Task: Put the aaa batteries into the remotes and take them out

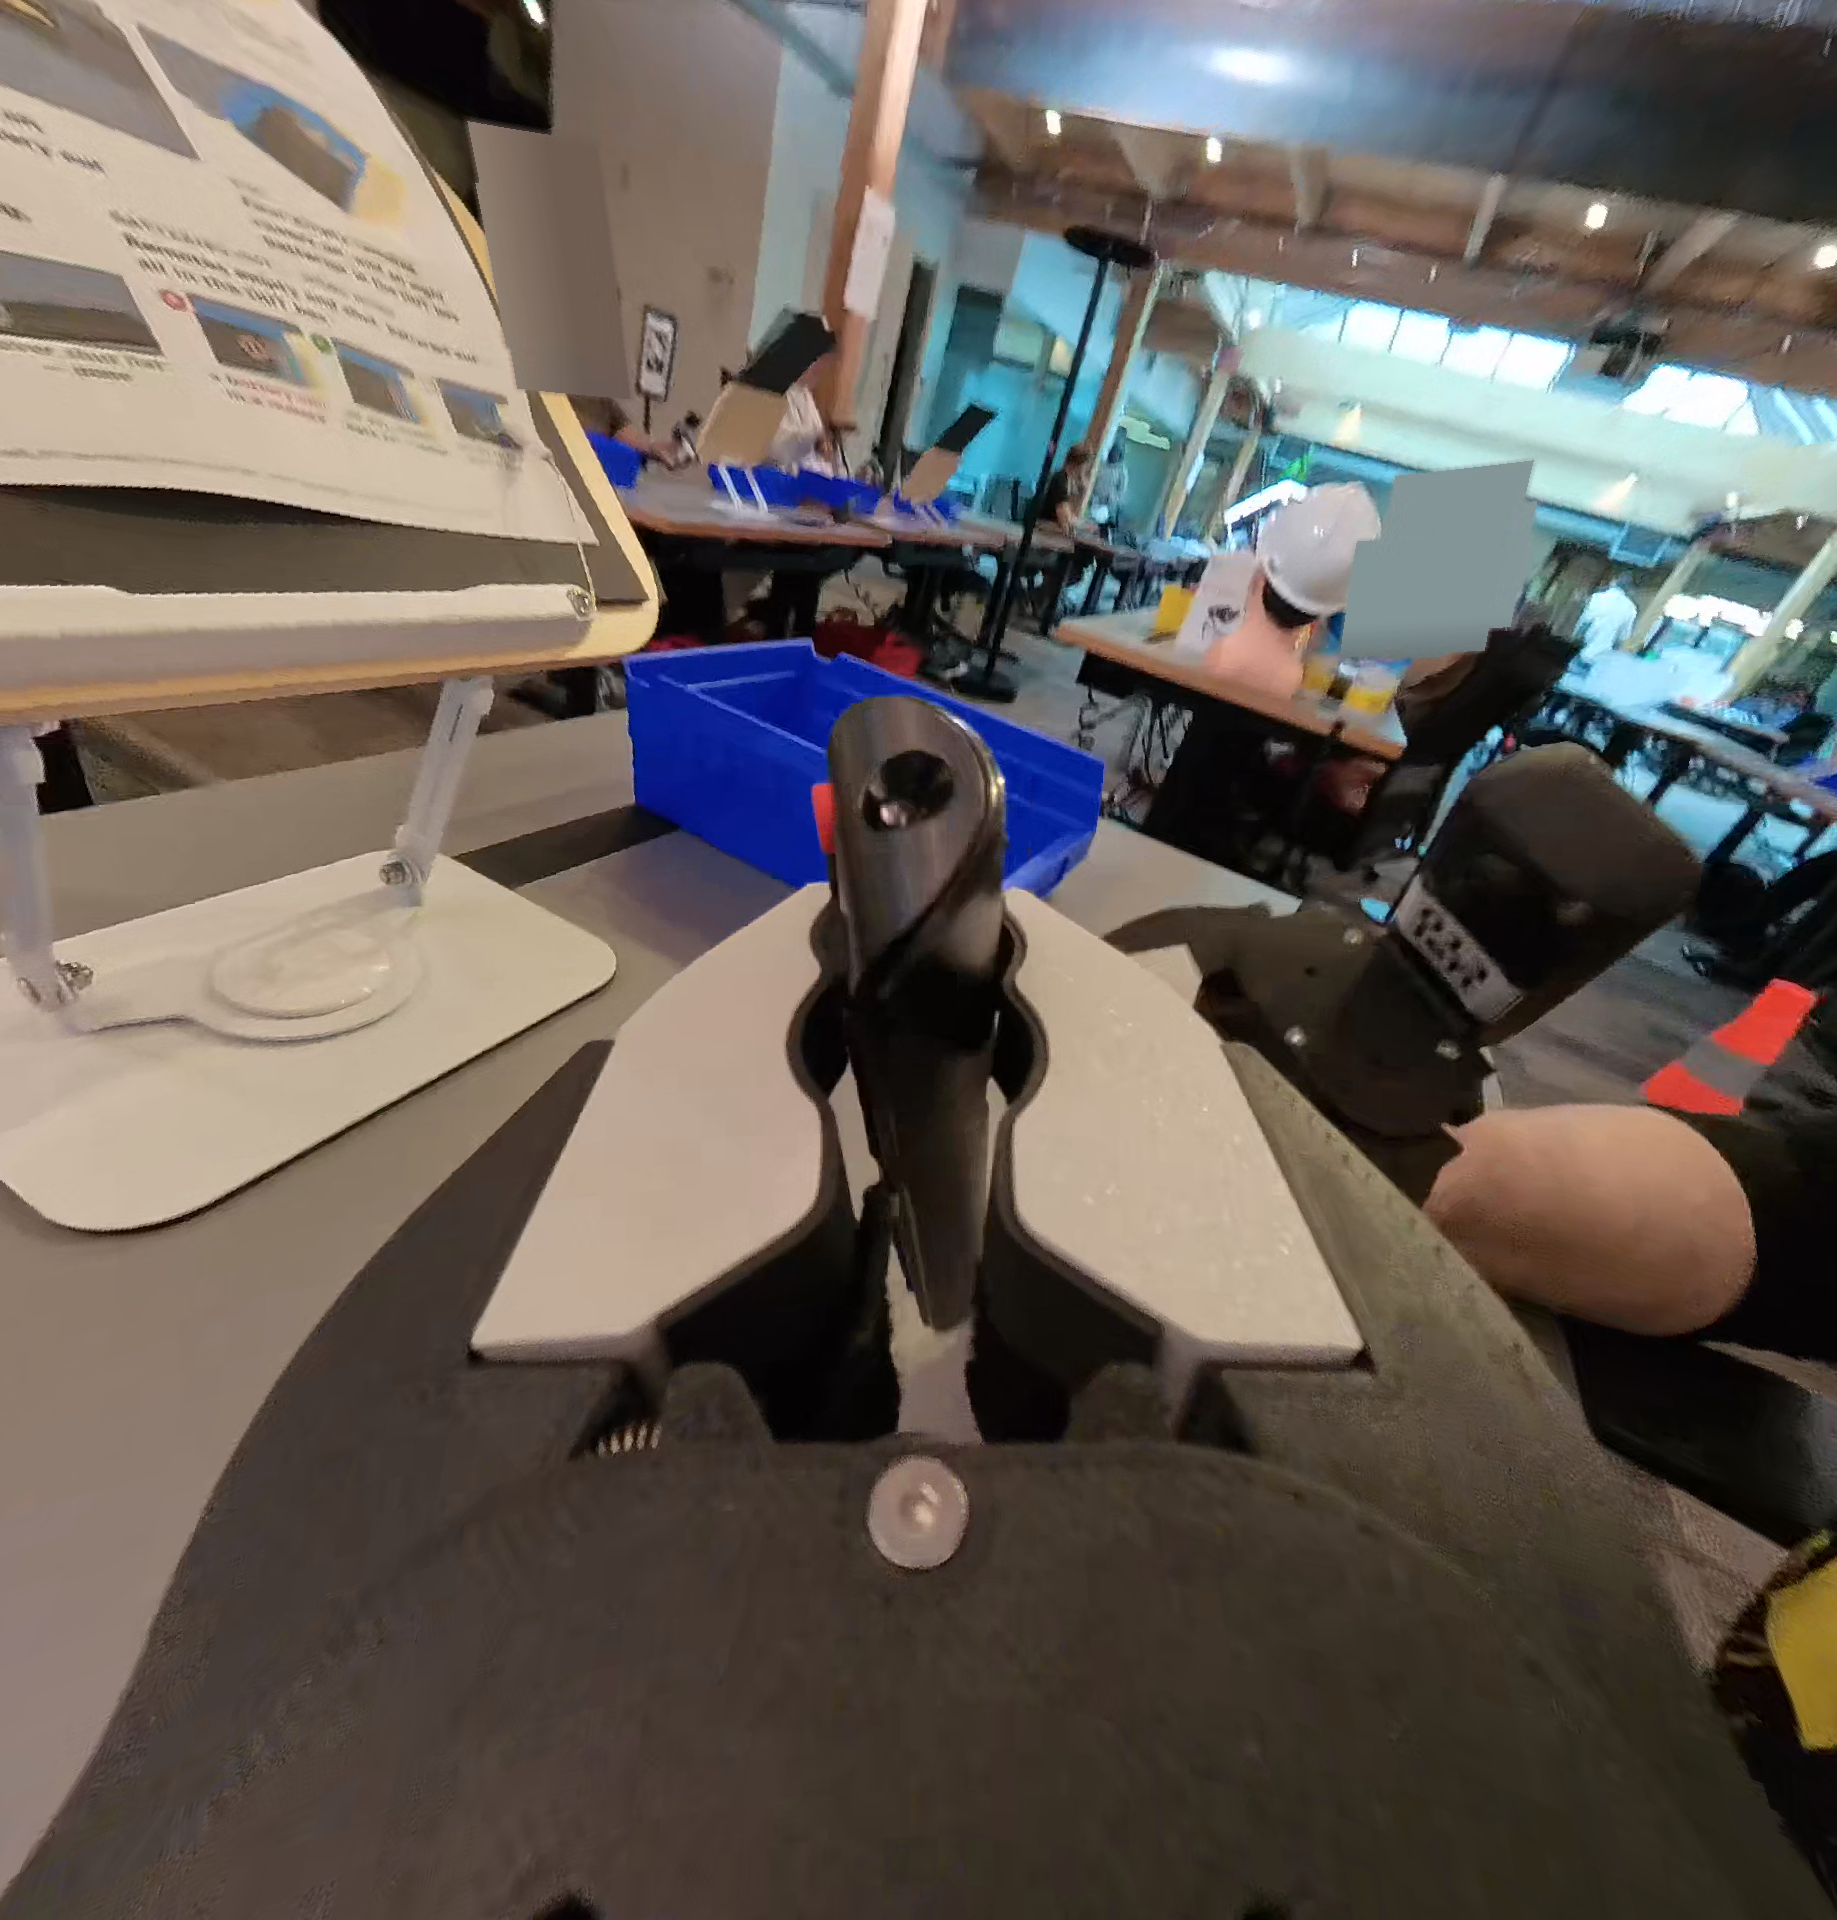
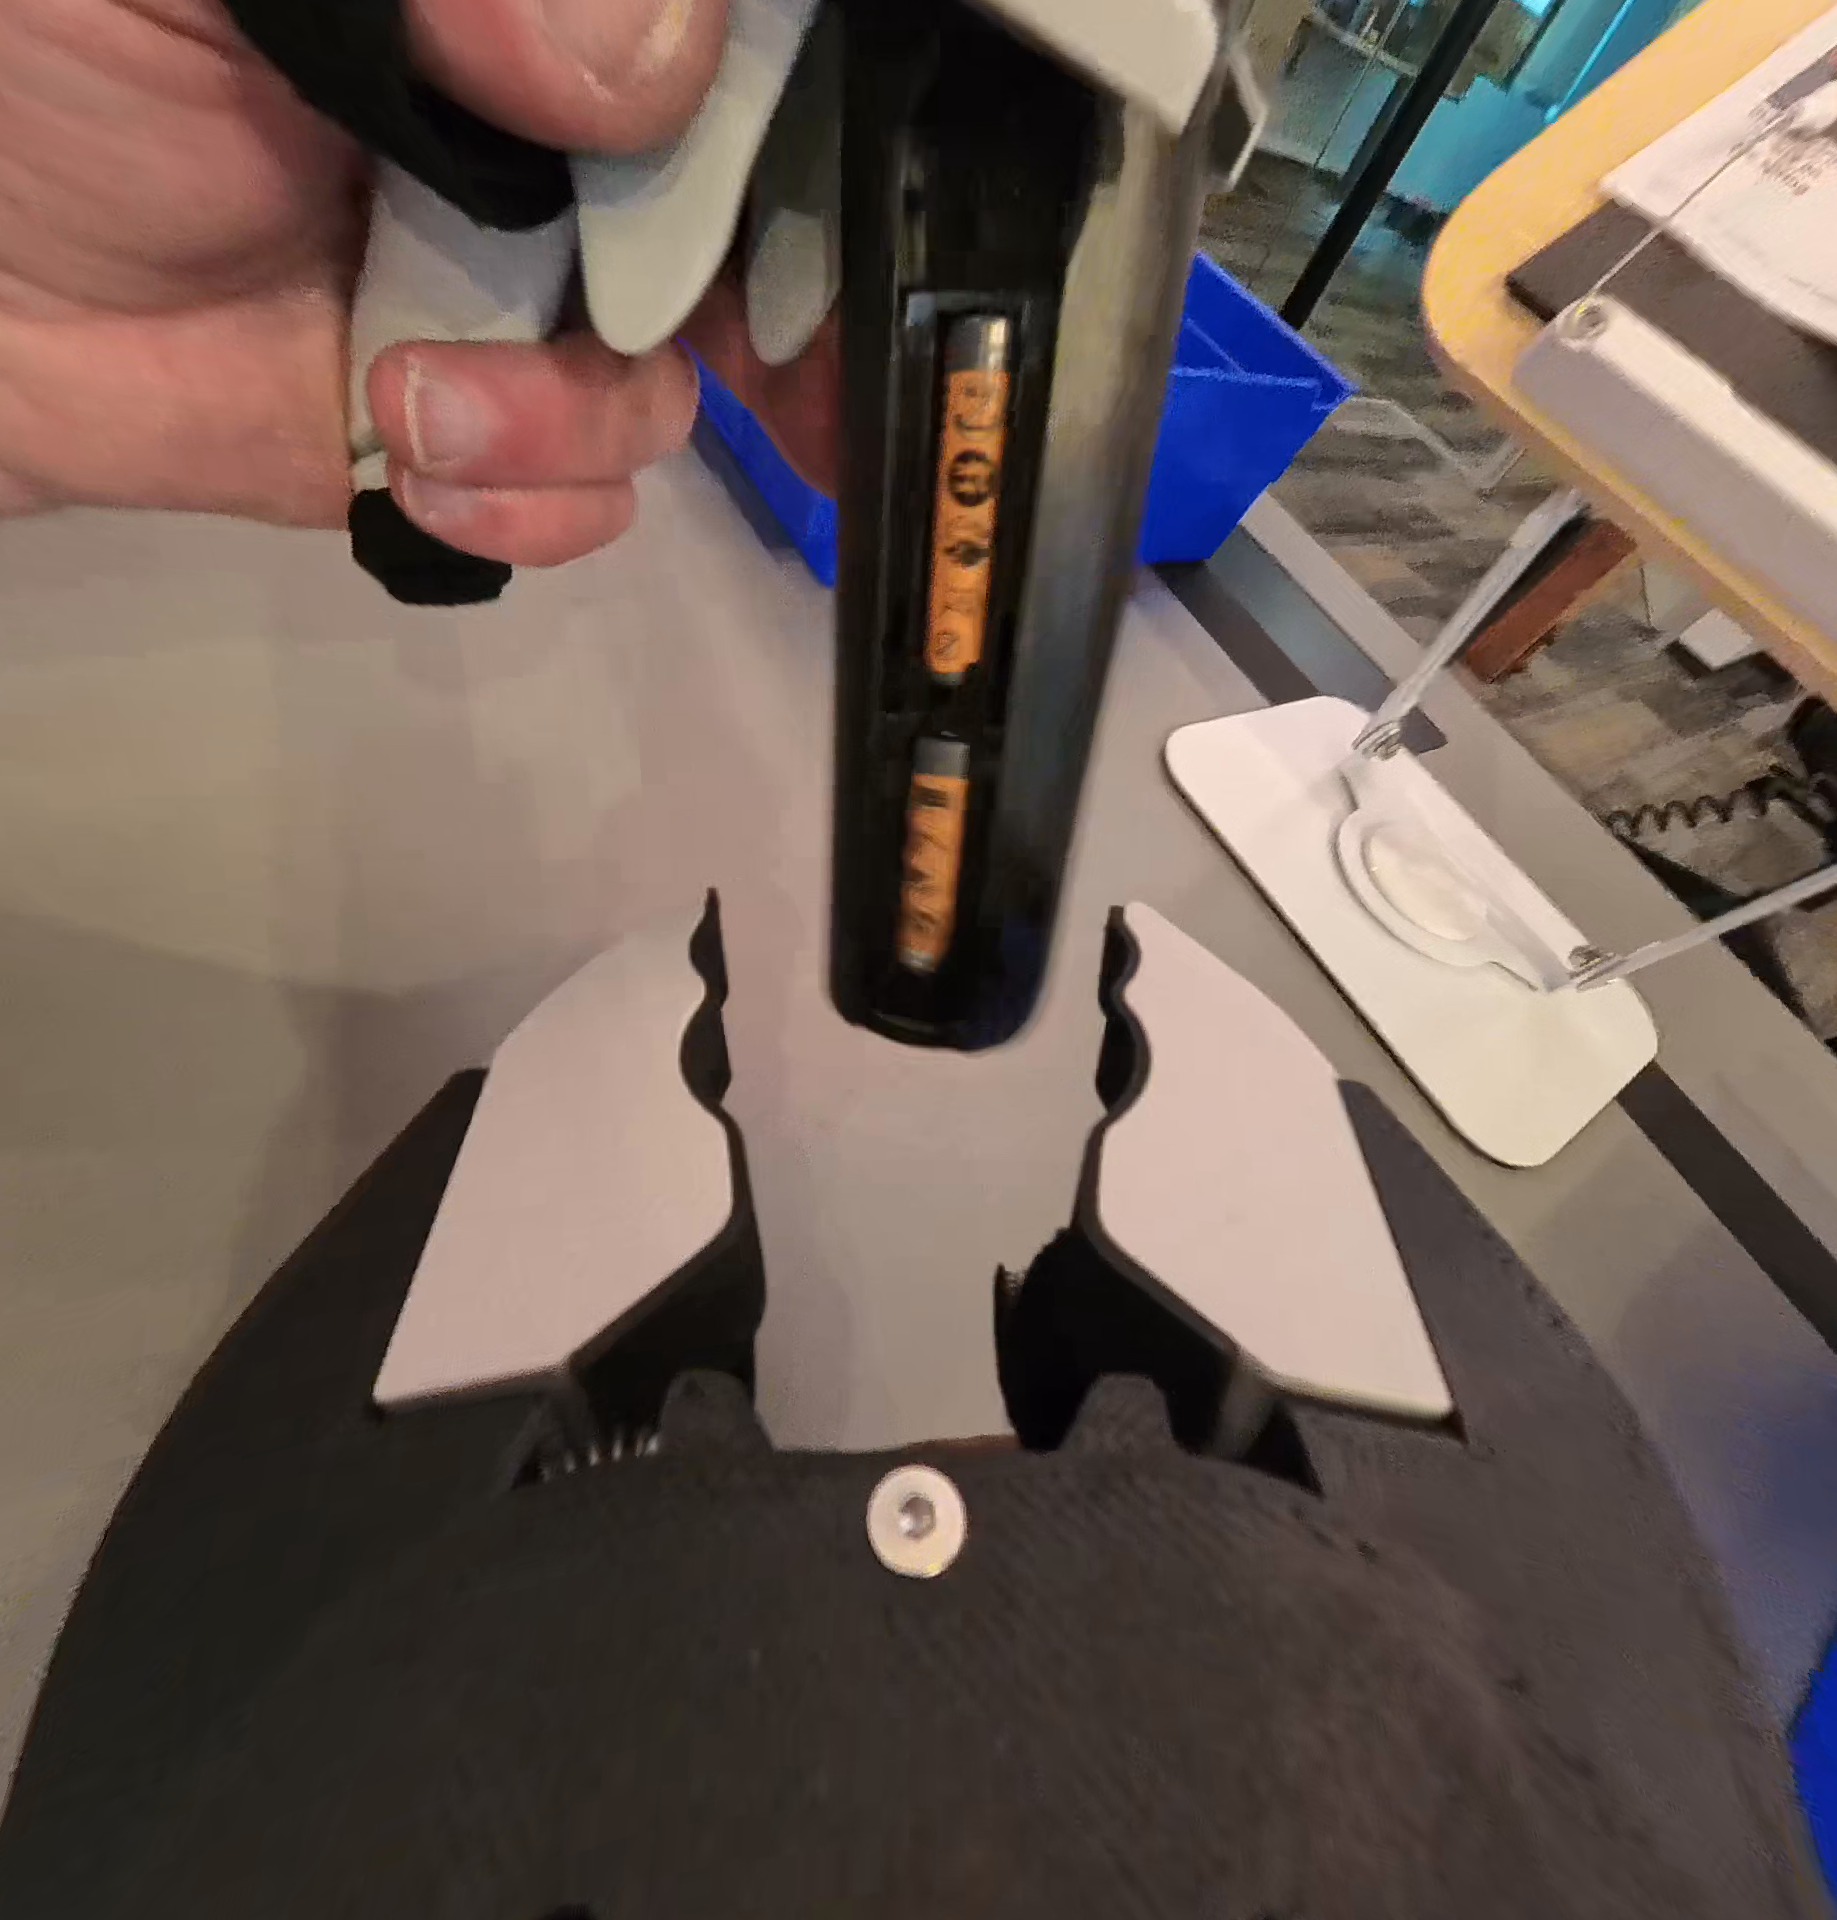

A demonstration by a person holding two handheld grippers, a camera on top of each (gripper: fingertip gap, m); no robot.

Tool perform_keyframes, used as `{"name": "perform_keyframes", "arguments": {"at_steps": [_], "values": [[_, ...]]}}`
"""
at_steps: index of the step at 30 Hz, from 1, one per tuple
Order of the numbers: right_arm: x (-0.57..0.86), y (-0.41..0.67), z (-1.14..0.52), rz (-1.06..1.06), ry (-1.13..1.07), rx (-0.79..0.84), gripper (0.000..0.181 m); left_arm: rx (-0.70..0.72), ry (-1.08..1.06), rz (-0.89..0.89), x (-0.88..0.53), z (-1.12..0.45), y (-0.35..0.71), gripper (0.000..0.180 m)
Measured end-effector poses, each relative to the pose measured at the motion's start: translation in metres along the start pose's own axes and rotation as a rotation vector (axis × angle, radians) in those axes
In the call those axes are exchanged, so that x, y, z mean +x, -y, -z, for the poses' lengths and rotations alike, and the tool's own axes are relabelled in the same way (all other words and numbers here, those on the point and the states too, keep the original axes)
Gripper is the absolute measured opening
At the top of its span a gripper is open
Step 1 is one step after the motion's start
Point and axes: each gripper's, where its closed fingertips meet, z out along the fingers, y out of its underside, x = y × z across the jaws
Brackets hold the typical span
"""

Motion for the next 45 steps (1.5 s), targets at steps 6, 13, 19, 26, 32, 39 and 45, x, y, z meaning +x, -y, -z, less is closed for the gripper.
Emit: {"name": "perform_keyframes", "arguments": {"at_steps": [6, 13, 19, 26, 32, 39, 45], "values": [[0.011, 0.029, 0.017, 0.354, -0.095, 0.111, 0.063, -0.062, -0.020, 0.073, -0.013, -0.015, -0.004, 0.025], [0.009, 0.035, 0.002, 0.703, -0.149, 0.031, 0.061, -0.177, -0.057, 0.163, -0.020, -0.037, -0.027, 0.025], [0.015, 0.030, -0.009, 0.794, -0.173, 0.001, 0.058, -0.226, -0.049, 0.152, -0.020, -0.045, -0.029, 0.024], [0.017, 0.025, -0.012, 0.832, -0.178, -0.013, 0.052, -0.268, -0.028, 0.144, -0.023, -0.048, -0.035, 0.024], [0.018, 0.020, -0.013, 0.857, -0.188, -0.030, 0.052, -0.308, -0.009, 0.092, -0.024, -0.051, -0.038, 0.024], [0.016, 0.010, -0.016, 0.869, -0.167, -0.066, 0.051, -0.363, -0.025, 0.059, -0.028, -0.052, -0.051, 0.024], [0.020, 0.005, -0.020, 0.879, -0.177, -0.101, 0.049, -0.322, -0.050, 0.143, -0.033, -0.054, -0.050, 0.024]]}}
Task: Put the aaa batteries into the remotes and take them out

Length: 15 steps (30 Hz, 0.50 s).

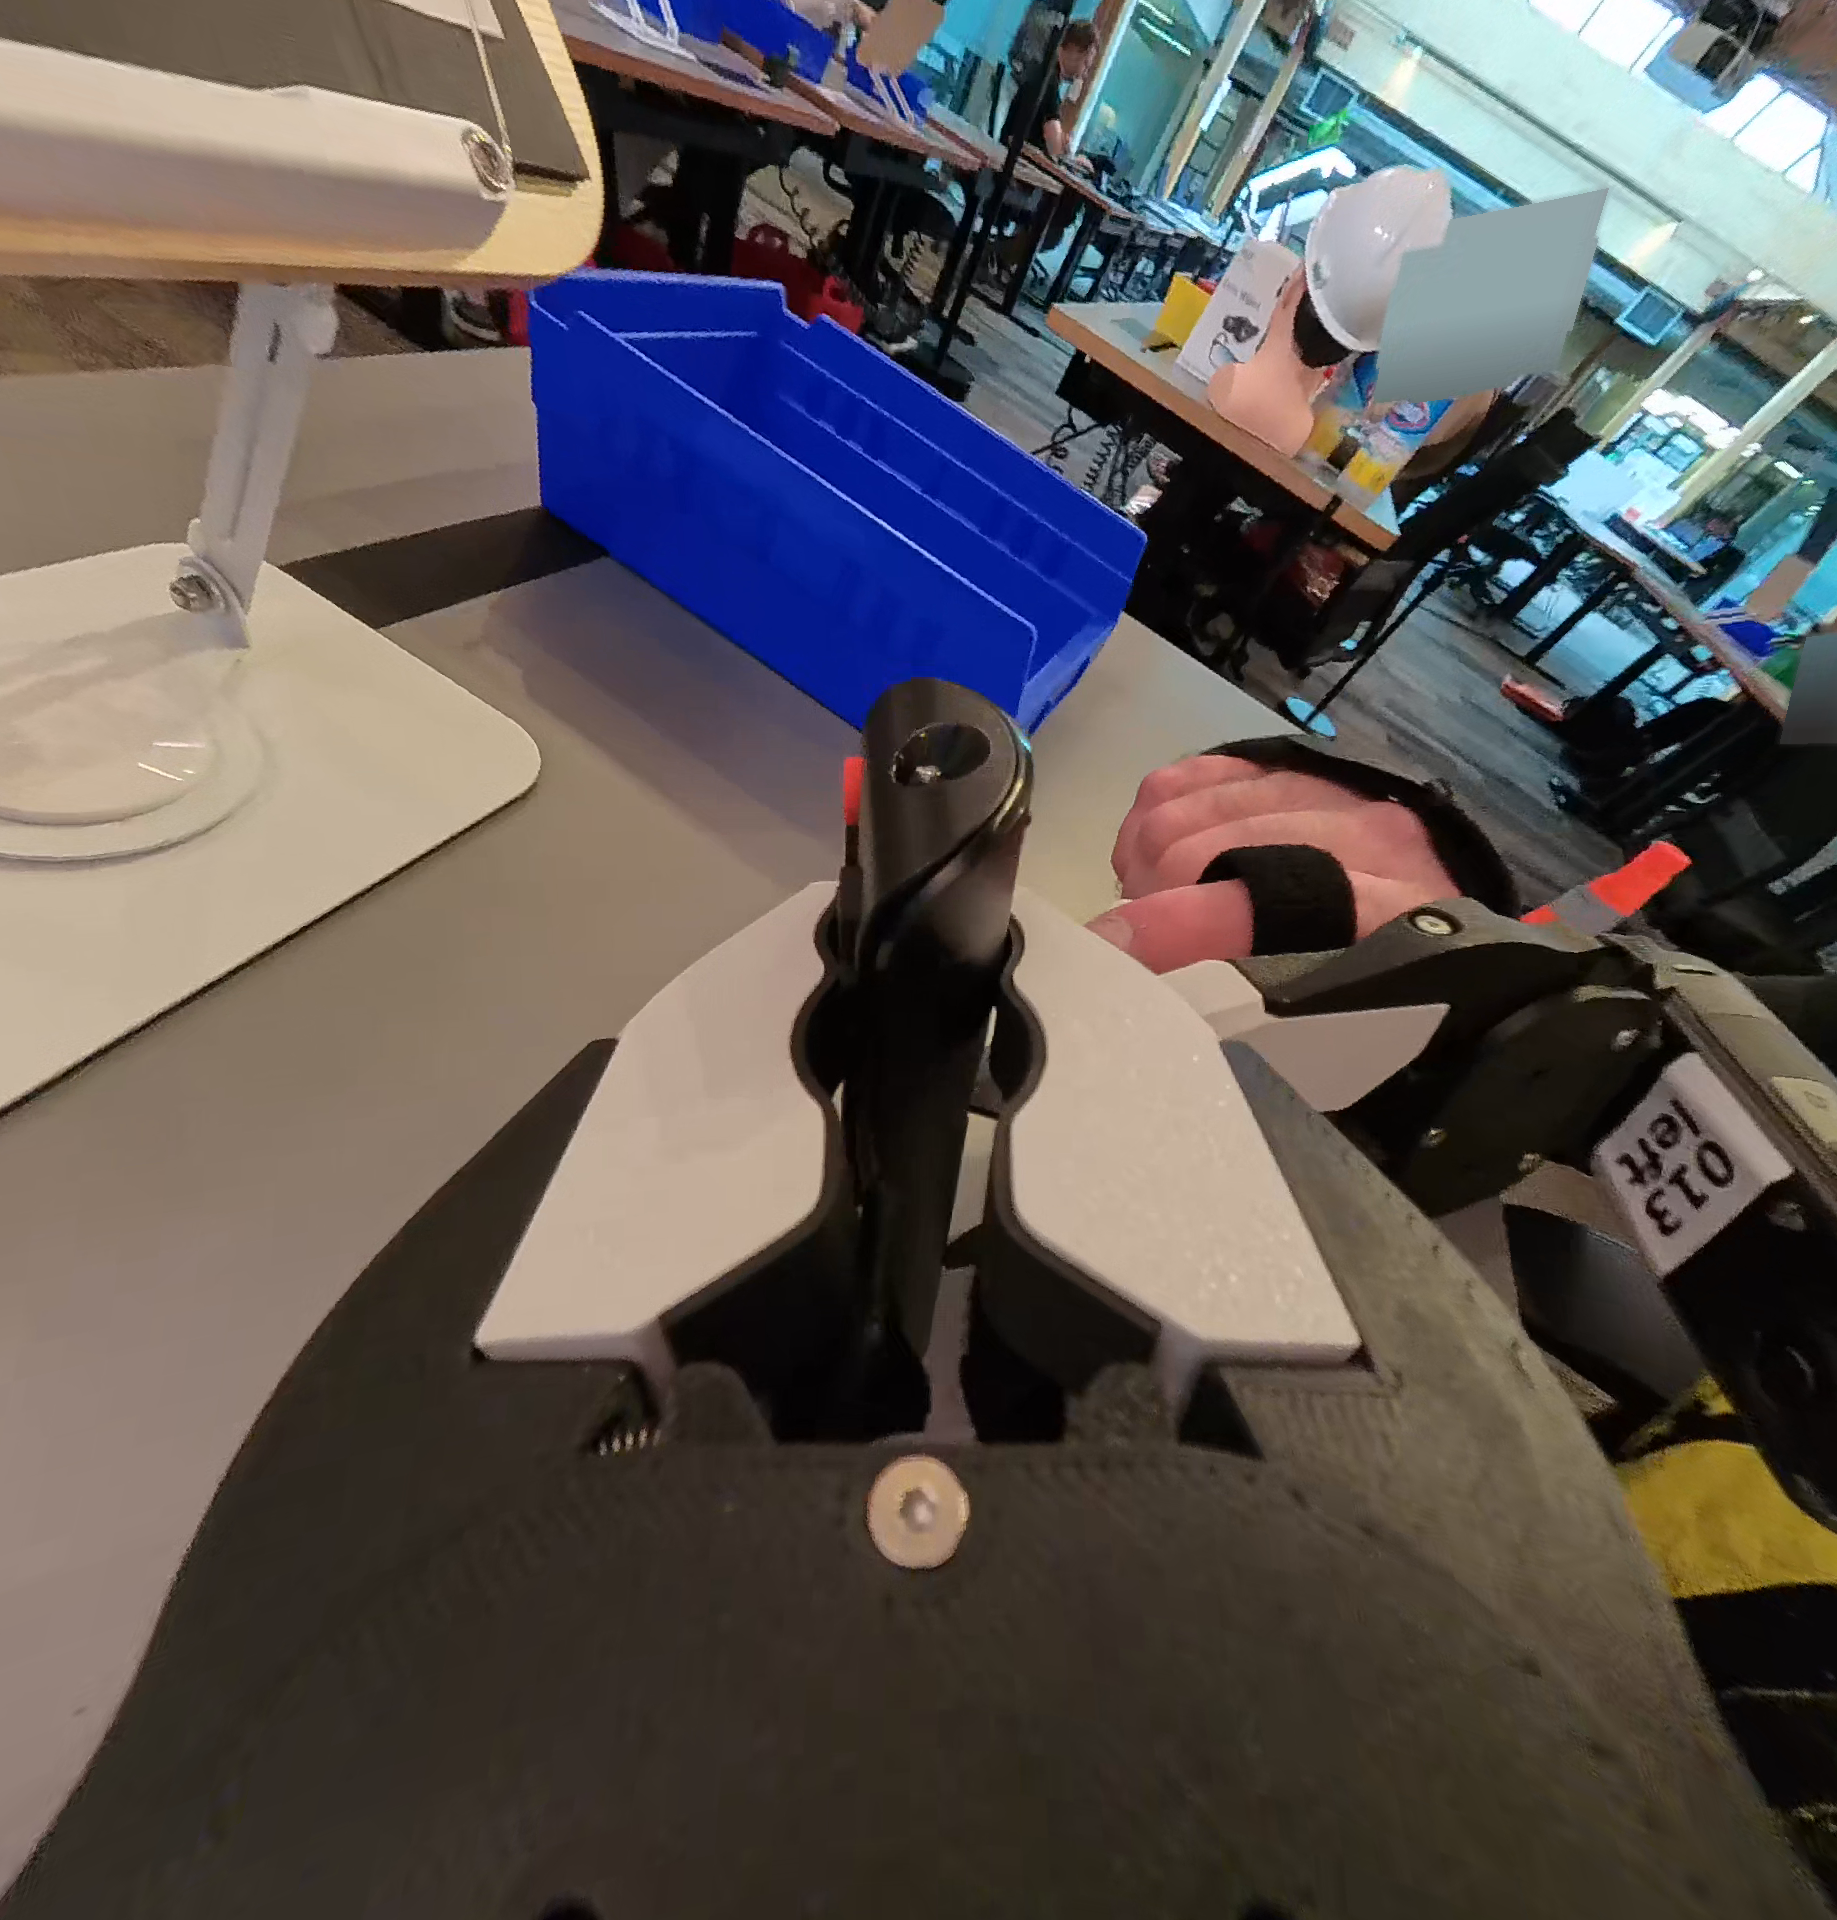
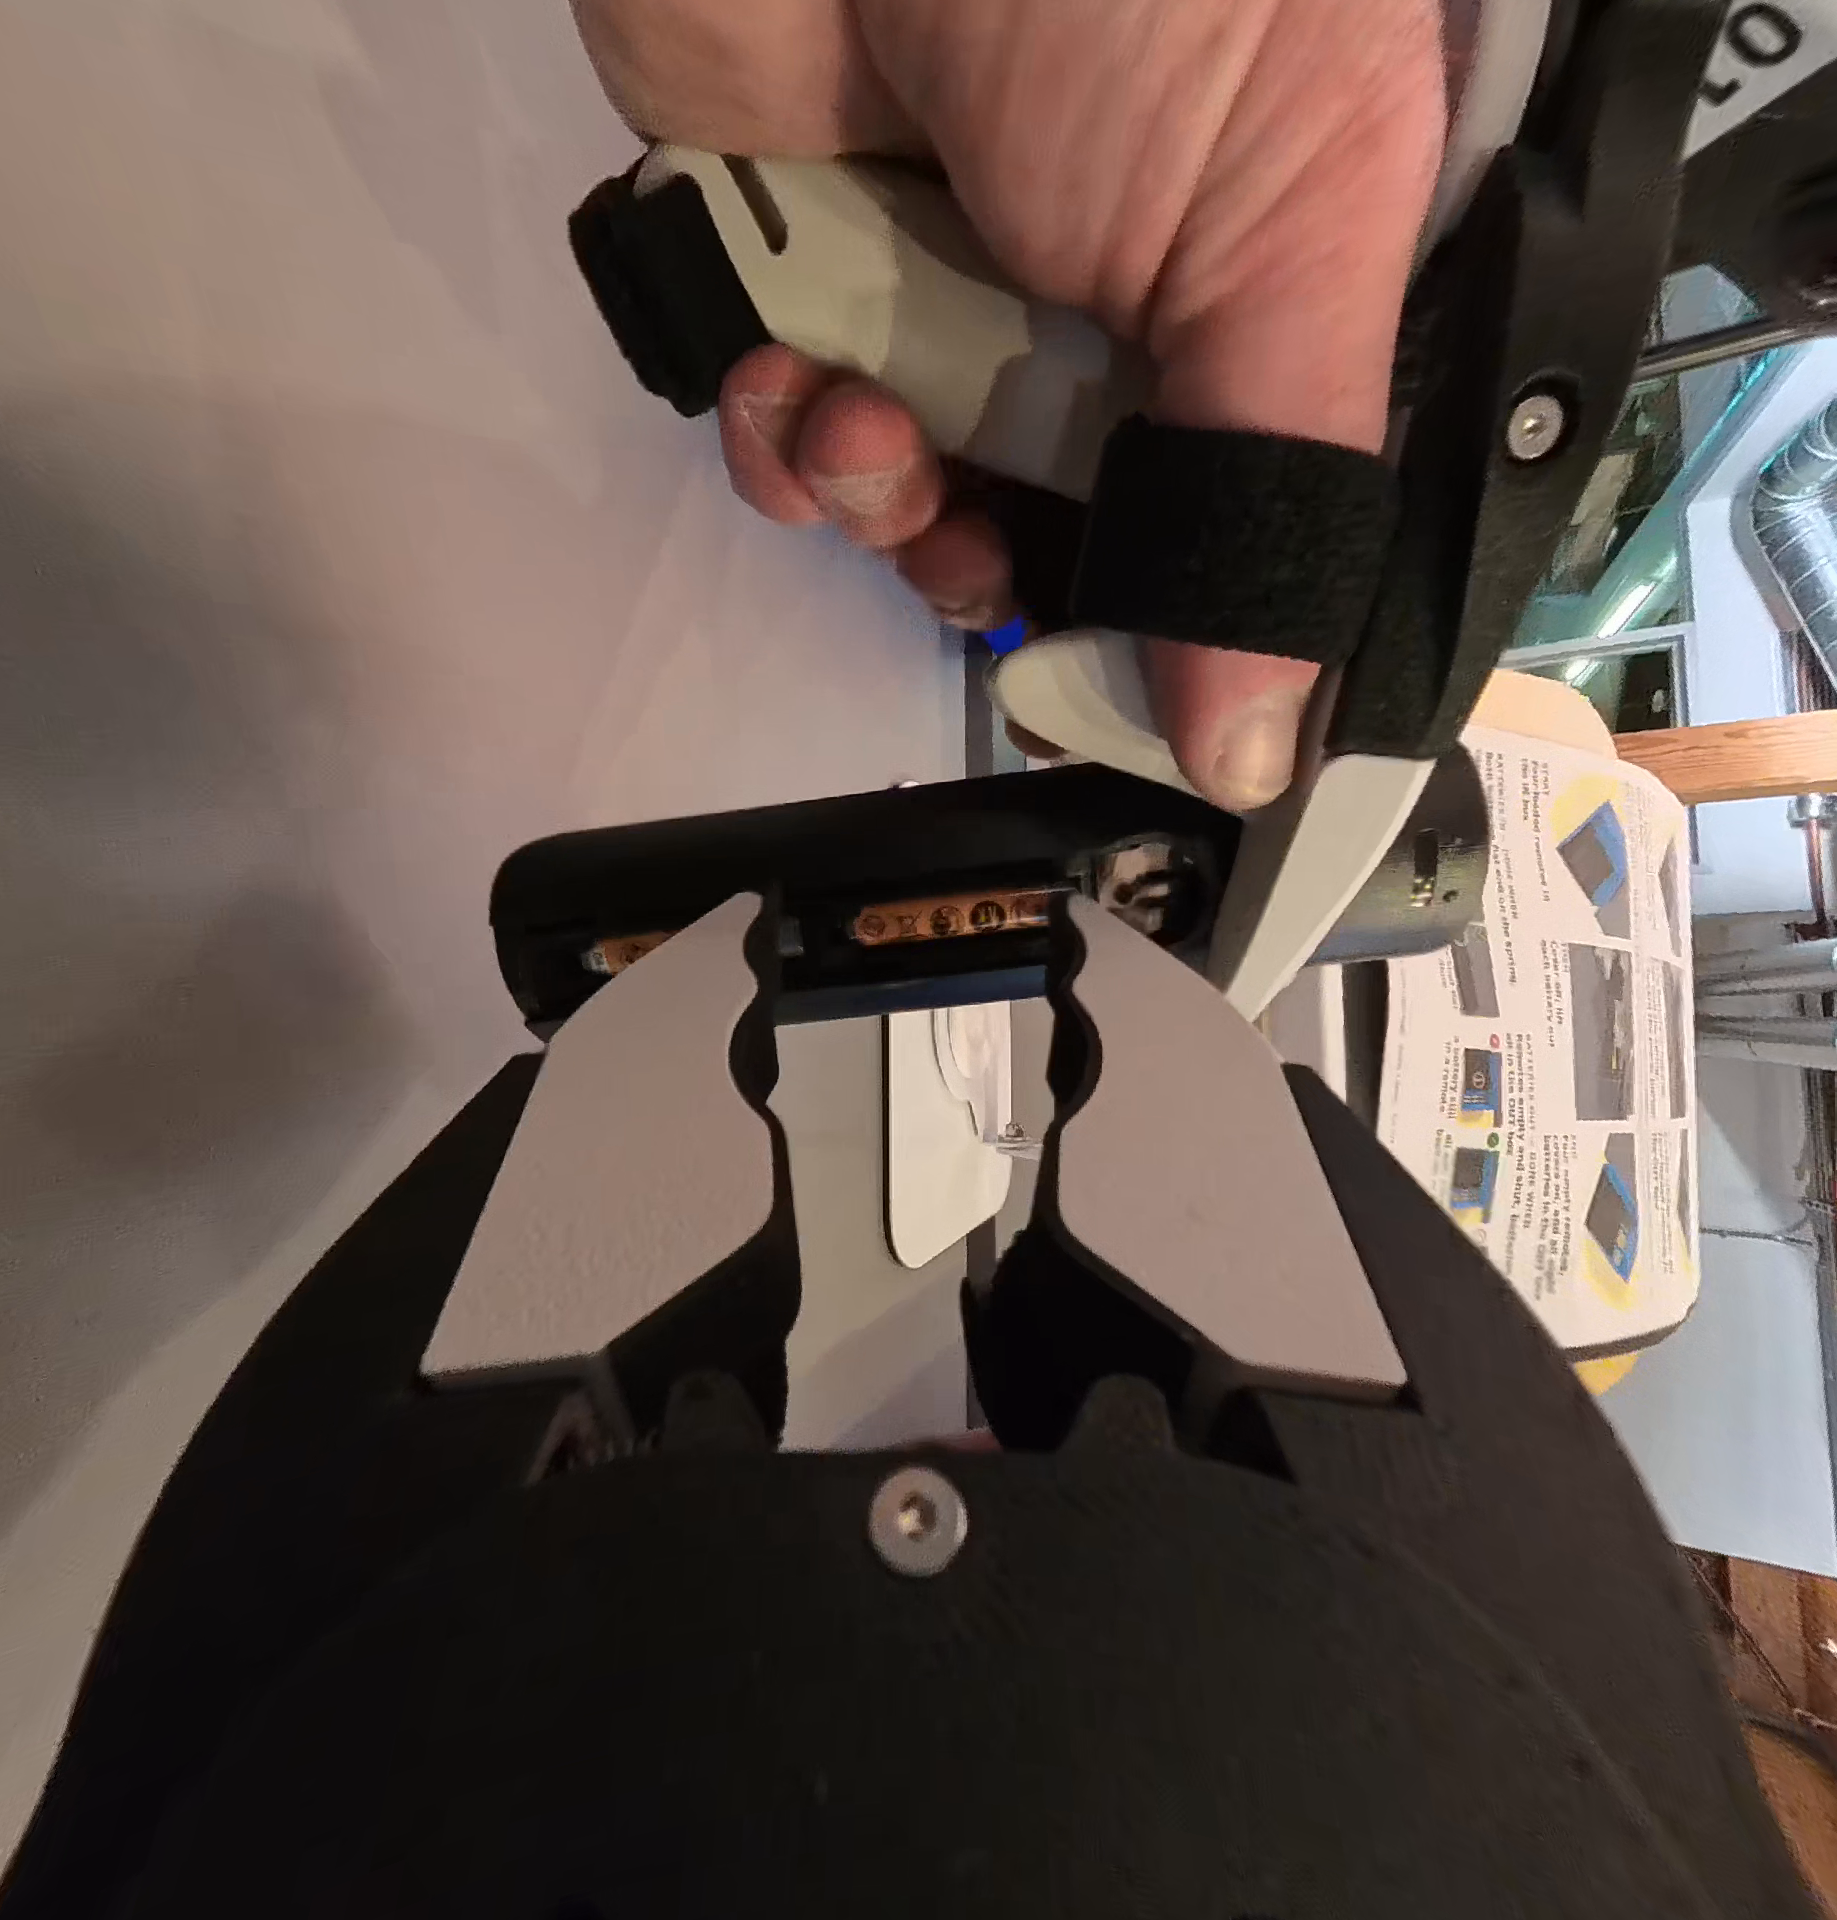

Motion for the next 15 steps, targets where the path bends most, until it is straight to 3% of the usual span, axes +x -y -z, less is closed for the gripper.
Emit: {"name": "perform_keyframes", "arguments": {"at_steps": [7, 15], "values": [[0.001, 0.001, 0.000, -0.007, -0.008, -0.001, 0.046, 0.018, -0.051, 0.102, 0.000, -0.003, 0.003, 0.024], [0.007, 0.002, 0.003, 0.022, -0.059, -0.014, 0.054, 0.004, -0.043, 0.088, 0.003, -0.004, 0.006, 0.024]]}}
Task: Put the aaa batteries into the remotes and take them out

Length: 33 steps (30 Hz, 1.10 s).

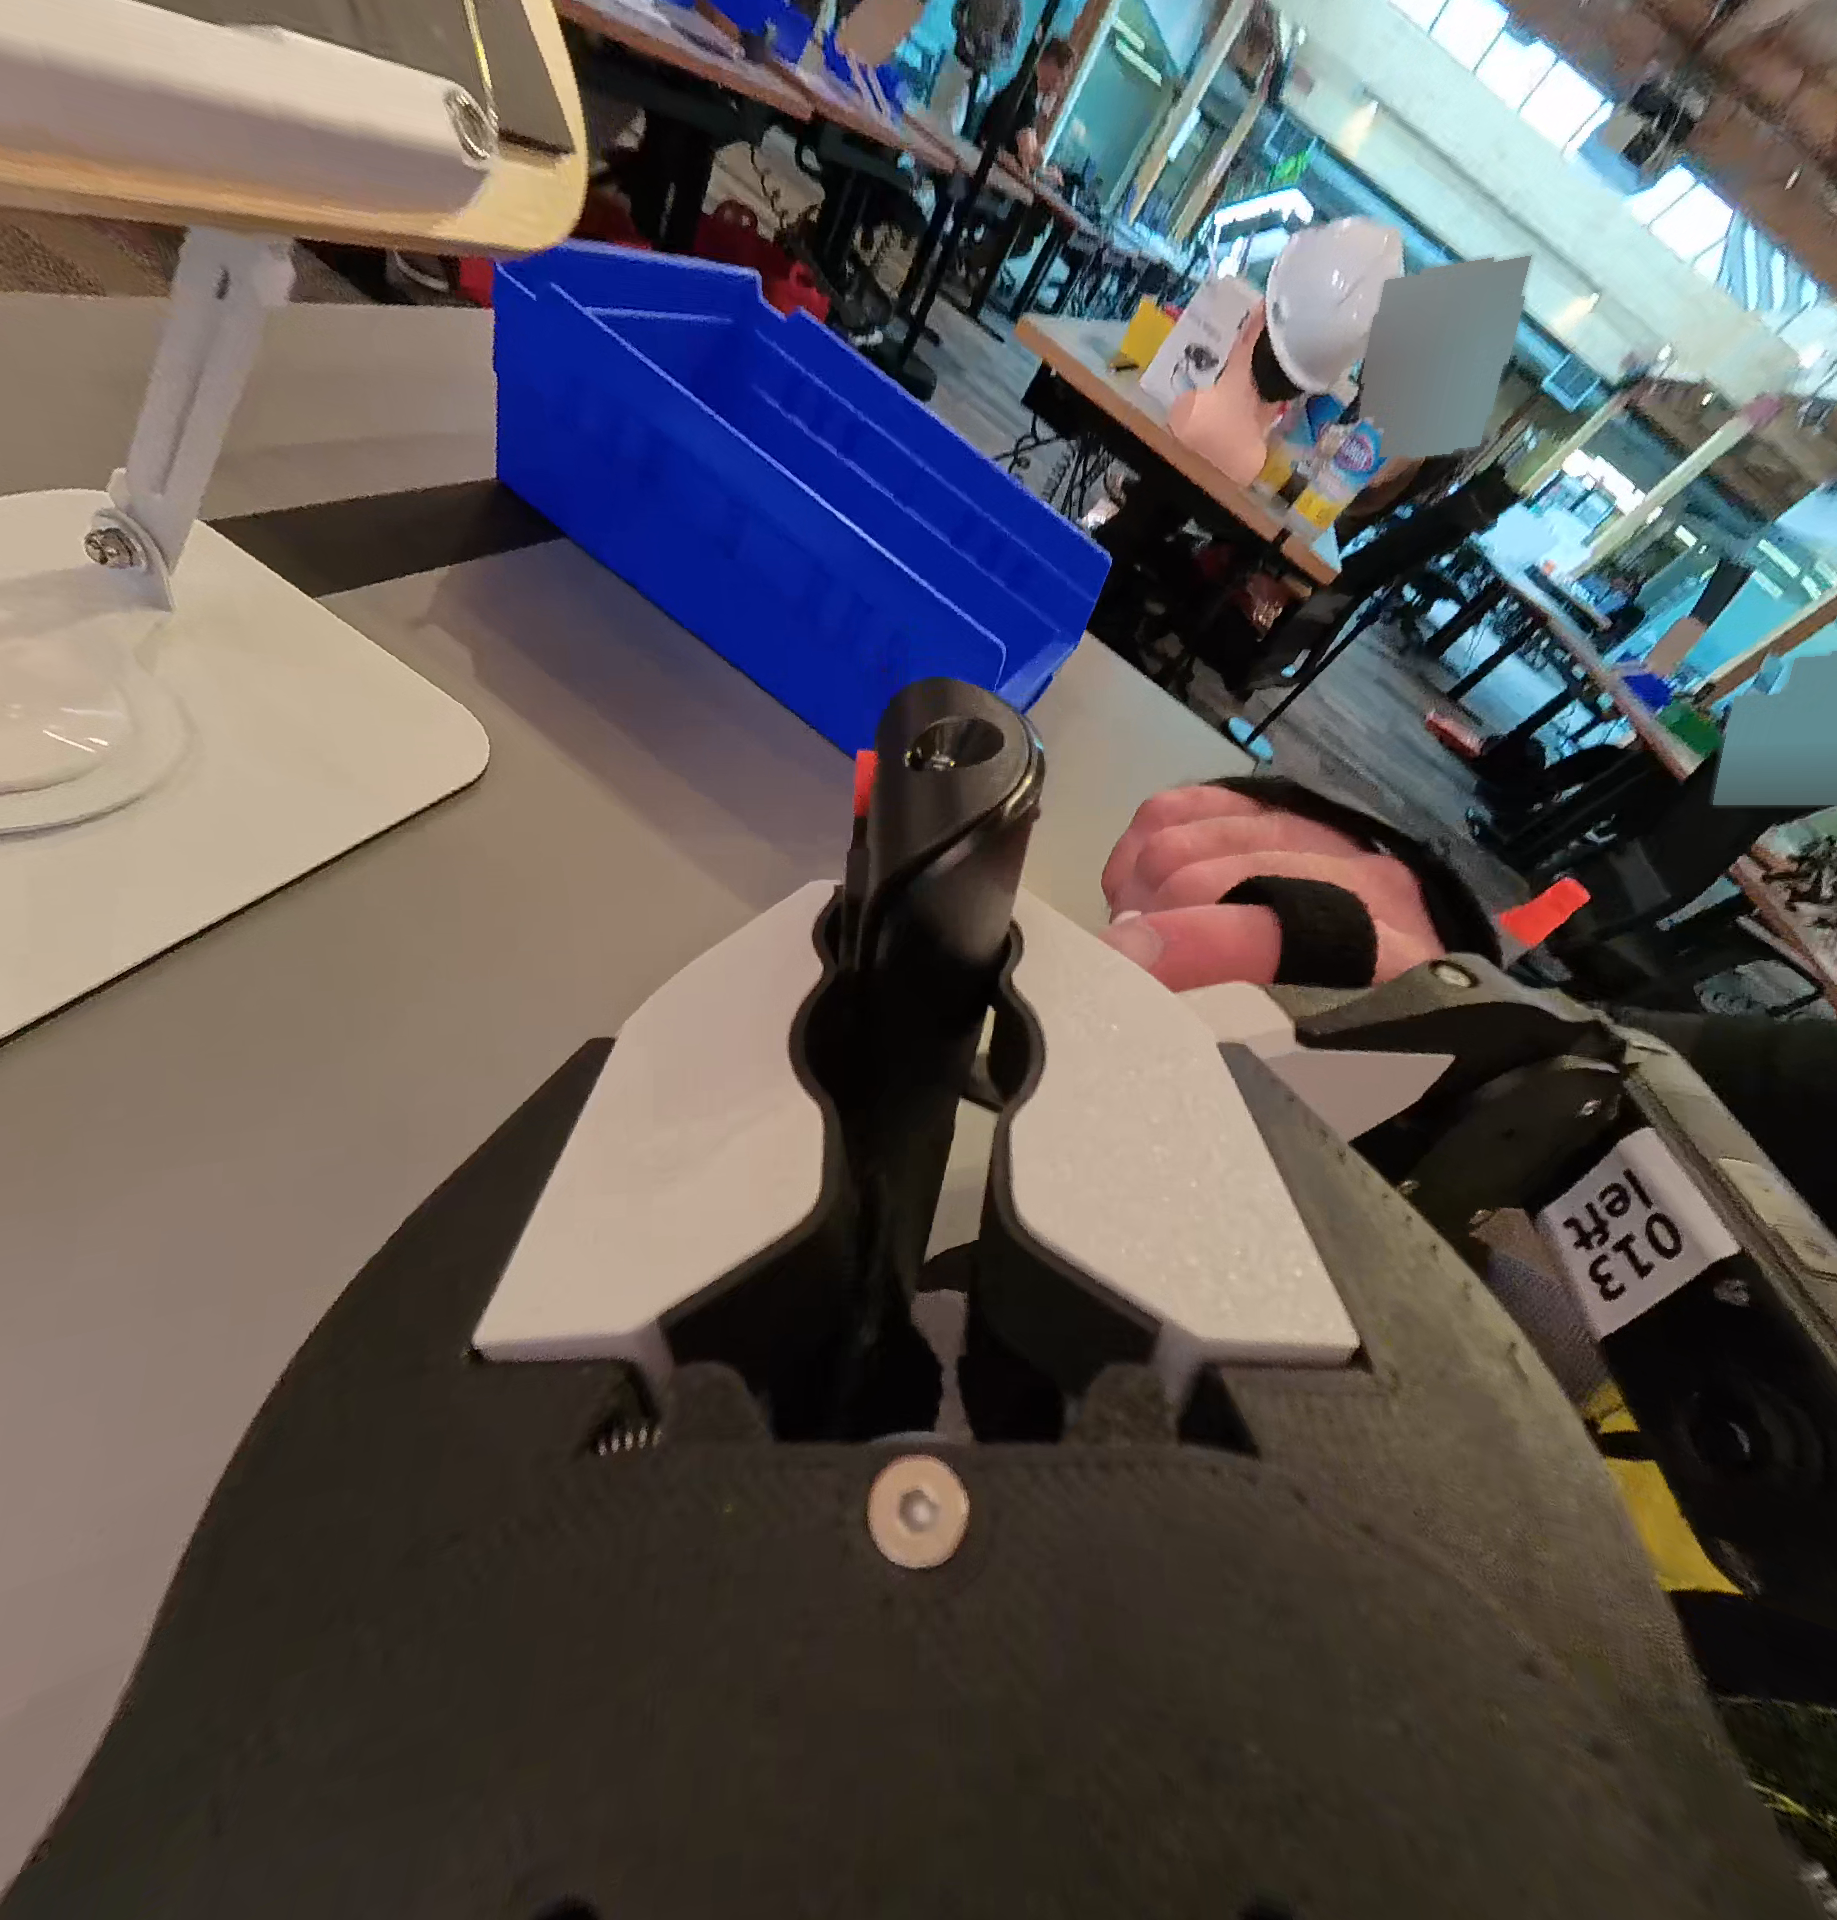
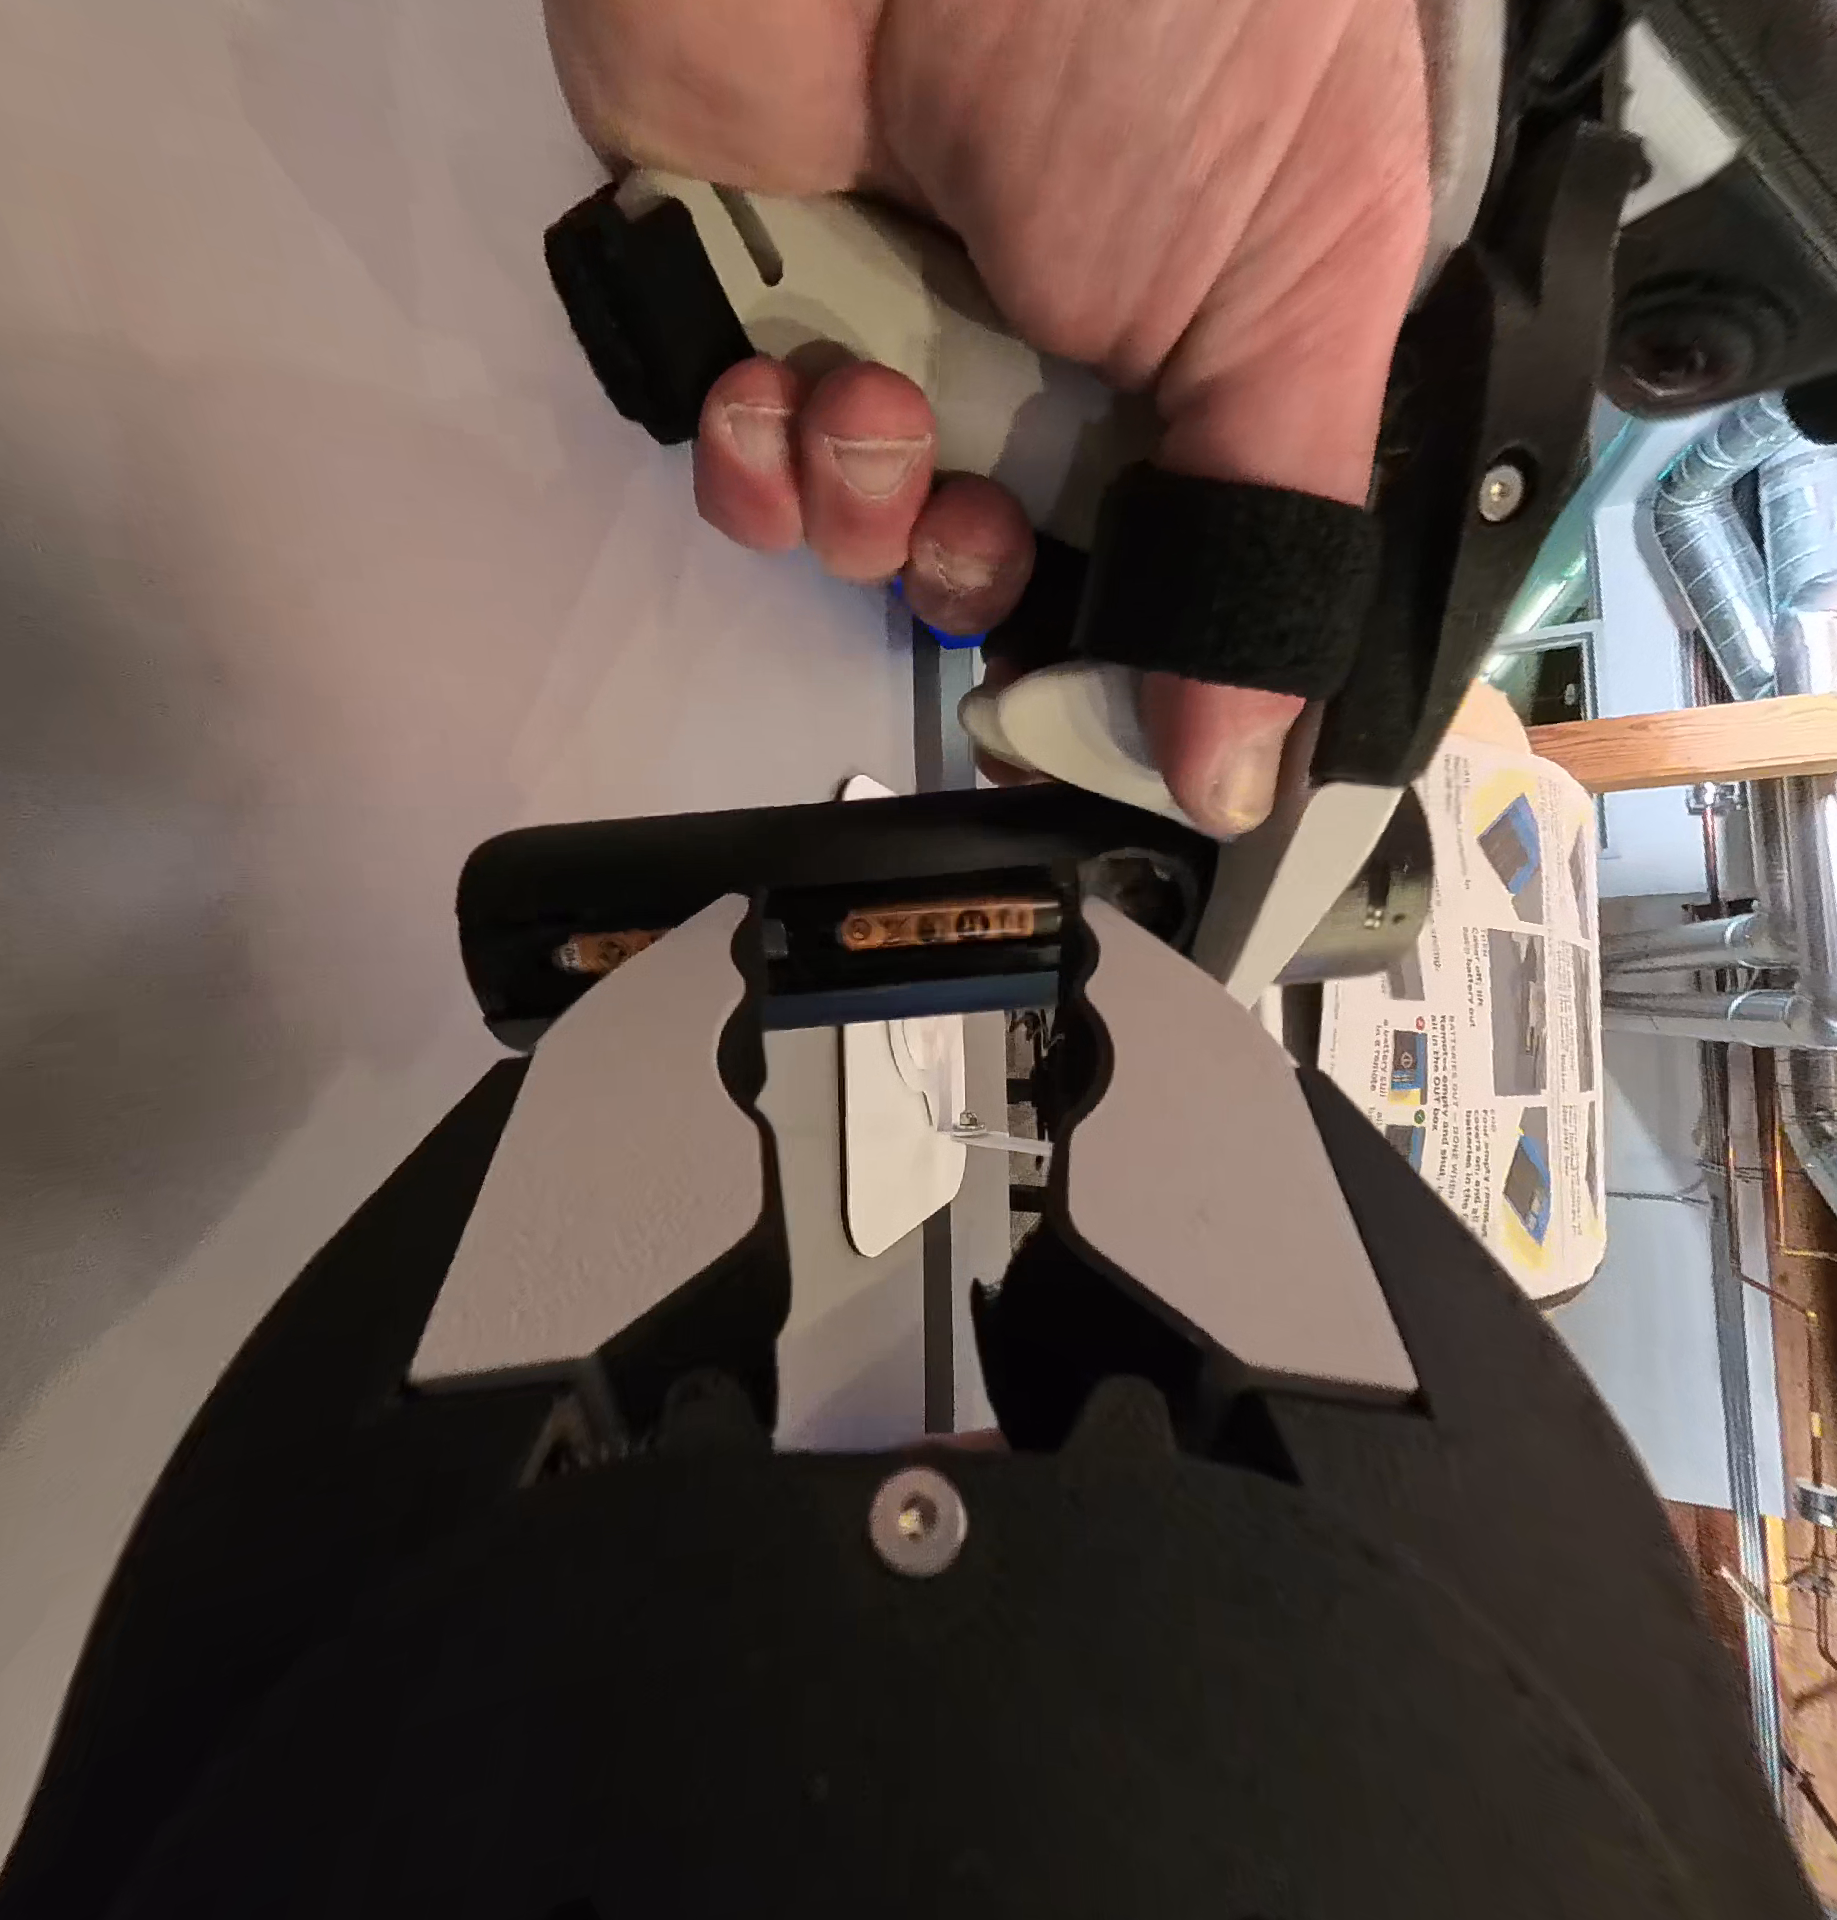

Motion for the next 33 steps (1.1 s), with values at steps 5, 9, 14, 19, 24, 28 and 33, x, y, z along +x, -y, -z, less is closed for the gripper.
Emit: {"name": "perform_keyframes", "arguments": {"at_steps": [5, 9, 14, 19, 24, 28, 33], "values": [[-0.002, -0.004, -0.001, 0.003, 0.027, -0.012, 0.060, -0.012, 0.000, -0.010, 0.003, -0.005, -0.002, 0.025], [-0.003, -0.003, 0.000, 0.002, 0.025, 0.005, 0.052, -0.006, -0.002, -0.003, 0.002, -0.004, 0.002, 0.025], [-0.002, -0.006, -0.001, -0.023, 0.017, -0.010, 0.061, -0.013, 0.009, -0.009, 0.001, -0.005, 0.001, 0.025], [-0.007, -0.008, -0.005, -0.002, 0.026, -0.028, 0.061, -0.017, 0.006, 0.012, -0.002, -0.007, -0.004, 0.025], [-0.011, -0.009, -0.008, -0.004, 0.034, -0.028, 0.062, -0.008, 0.014, 0.036, -0.006, -0.007, -0.007, 0.025], [-0.012, -0.010, -0.009, 0.007, 0.024, -0.020, 0.062, -0.005, 0.011, 0.044, -0.006, -0.007, -0.007, 0.025], [-0.012, -0.010, -0.009, -0.008, 0.011, -0.005, 0.054, 0.000, 0.013, 0.043, -0.006, -0.006, -0.005, 0.025]]}}
